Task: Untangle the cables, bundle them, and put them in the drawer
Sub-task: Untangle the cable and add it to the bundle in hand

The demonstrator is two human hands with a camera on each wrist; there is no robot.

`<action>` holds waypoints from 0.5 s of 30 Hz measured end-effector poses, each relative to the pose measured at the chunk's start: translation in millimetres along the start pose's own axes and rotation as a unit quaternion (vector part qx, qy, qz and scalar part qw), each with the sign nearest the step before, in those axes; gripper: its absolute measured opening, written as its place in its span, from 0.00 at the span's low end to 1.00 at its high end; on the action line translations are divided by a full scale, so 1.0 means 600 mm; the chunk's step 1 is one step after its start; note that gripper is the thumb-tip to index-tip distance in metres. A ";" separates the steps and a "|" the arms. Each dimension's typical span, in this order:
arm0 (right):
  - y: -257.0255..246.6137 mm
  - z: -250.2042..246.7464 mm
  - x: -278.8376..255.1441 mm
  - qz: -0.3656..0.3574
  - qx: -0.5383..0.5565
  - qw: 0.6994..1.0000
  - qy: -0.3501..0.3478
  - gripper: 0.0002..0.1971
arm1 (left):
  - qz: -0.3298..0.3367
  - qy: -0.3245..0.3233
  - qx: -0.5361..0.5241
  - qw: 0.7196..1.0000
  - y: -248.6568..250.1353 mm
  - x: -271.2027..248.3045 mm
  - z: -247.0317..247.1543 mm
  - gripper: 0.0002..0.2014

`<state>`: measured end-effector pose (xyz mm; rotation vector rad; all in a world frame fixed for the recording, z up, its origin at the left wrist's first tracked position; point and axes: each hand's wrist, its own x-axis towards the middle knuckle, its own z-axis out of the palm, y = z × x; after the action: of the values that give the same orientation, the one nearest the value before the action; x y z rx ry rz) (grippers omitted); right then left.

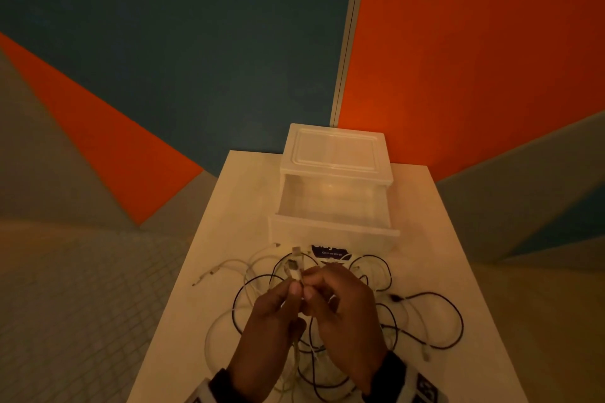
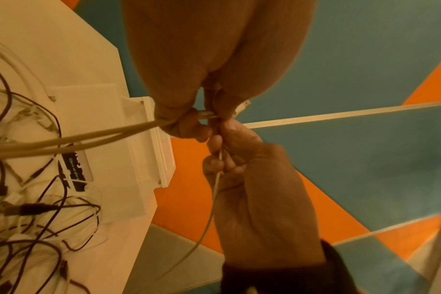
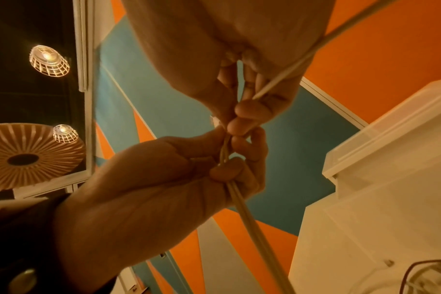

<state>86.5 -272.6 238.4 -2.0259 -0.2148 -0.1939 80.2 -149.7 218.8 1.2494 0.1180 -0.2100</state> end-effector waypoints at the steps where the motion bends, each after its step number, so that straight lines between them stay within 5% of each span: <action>1: -0.001 0.000 -0.001 -0.003 -0.007 1.000 0.001 0.08 | -0.003 -0.002 0.004 1.000 -0.002 -0.002 0.001 0.17; 15: 0.001 0.014 -0.018 0.036 0.053 0.998 0.012 0.07 | 0.012 0.021 -0.036 0.999 -0.004 -0.008 0.016 0.17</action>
<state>76.4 -266.3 231.5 -1.9211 -0.1341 -0.1571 74.4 -158.8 220.2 1.1829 0.1455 -0.1582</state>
